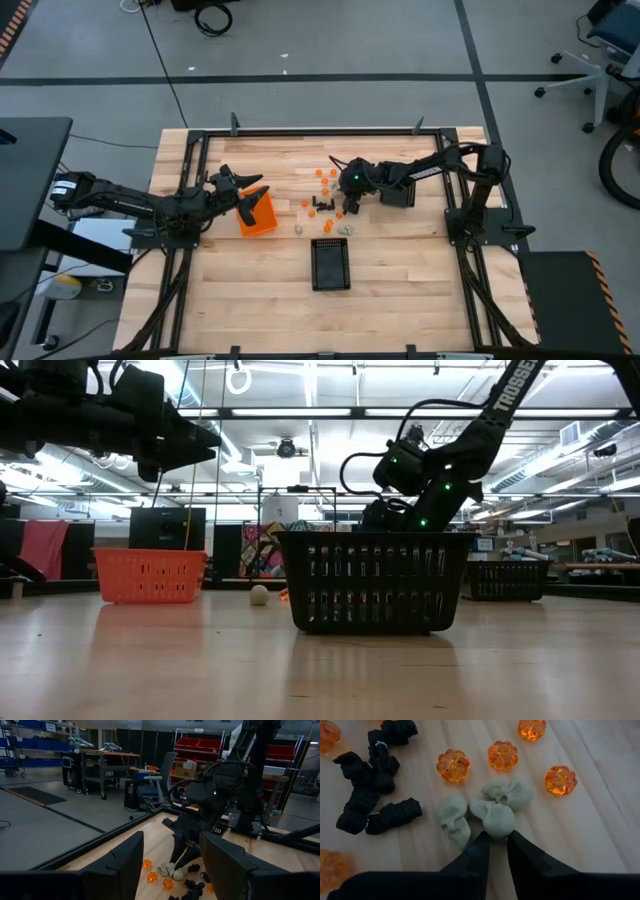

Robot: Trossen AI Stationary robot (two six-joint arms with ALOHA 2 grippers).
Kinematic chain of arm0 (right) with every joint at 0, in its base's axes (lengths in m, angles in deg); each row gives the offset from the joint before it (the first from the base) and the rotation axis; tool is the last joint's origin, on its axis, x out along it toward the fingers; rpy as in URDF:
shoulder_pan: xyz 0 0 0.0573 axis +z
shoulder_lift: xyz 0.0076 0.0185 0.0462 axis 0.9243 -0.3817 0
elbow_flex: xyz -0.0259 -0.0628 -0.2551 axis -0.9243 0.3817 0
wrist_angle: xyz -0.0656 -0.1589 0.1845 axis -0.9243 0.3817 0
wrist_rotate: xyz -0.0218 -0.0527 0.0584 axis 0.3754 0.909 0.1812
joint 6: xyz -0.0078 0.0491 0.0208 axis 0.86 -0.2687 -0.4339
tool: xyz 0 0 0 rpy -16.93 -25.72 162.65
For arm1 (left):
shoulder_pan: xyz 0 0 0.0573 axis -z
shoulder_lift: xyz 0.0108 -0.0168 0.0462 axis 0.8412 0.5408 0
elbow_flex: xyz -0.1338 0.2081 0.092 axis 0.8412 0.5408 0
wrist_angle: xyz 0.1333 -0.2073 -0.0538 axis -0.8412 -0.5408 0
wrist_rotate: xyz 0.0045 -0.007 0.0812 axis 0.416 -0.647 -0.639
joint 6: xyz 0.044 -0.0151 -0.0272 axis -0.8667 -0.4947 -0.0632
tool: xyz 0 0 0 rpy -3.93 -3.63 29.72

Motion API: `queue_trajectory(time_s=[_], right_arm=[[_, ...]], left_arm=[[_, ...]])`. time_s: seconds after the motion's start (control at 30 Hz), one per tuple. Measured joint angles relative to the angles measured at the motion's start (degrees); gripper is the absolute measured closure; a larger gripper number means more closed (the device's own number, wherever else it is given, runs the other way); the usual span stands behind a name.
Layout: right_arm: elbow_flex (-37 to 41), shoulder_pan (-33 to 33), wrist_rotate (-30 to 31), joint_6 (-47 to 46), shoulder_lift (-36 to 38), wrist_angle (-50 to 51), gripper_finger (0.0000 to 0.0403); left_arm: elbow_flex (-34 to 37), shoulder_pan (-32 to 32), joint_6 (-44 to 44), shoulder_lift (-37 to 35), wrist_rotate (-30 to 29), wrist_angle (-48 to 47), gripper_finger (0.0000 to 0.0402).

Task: Sort Halloween decoration
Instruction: Put the white skull toy into the bottom black bin

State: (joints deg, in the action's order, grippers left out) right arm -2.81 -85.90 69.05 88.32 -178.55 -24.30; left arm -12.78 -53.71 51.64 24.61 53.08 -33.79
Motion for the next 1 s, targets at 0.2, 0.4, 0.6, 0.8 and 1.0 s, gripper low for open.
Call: queue_trajectory(time_s=[0.2, 0.4, 0.6, 0.8, 1.0], right_arm=[[0.13, 1.58, 1.74, 0.25, 0.73, 0.68, 0.0331], [0.22, 2.86, 4.33, 1.28, 2.35, 2.30, 0.0307], [0.17, 3.66, 5.64, 1.14, 6.49, 4.97, 0.0264], [0.11, 3.56, 3.10, 3.20, 6.64, 1.40, 0.0218], [0.09, 2.01, 1.95, 3.85, 4.95, -1.90, 0.0175]], left_arm=[[0.00, 0.00, 0.00, -0.01, 0.00, -0.13, 0.0198], [-0.02, 0.00, 0.00, -0.02, 0.00, -0.36, 0.0198], [-0.02, 0.00, 0.00, -0.02, 0.00, -0.40, 0.0198], [-0.02, 0.00, 0.34, -0.02, 0.02, 0.16, 0.0198], [-0.02, 0.00, 1.01, -0.02, 0.00, 0.26, 0.0198]])
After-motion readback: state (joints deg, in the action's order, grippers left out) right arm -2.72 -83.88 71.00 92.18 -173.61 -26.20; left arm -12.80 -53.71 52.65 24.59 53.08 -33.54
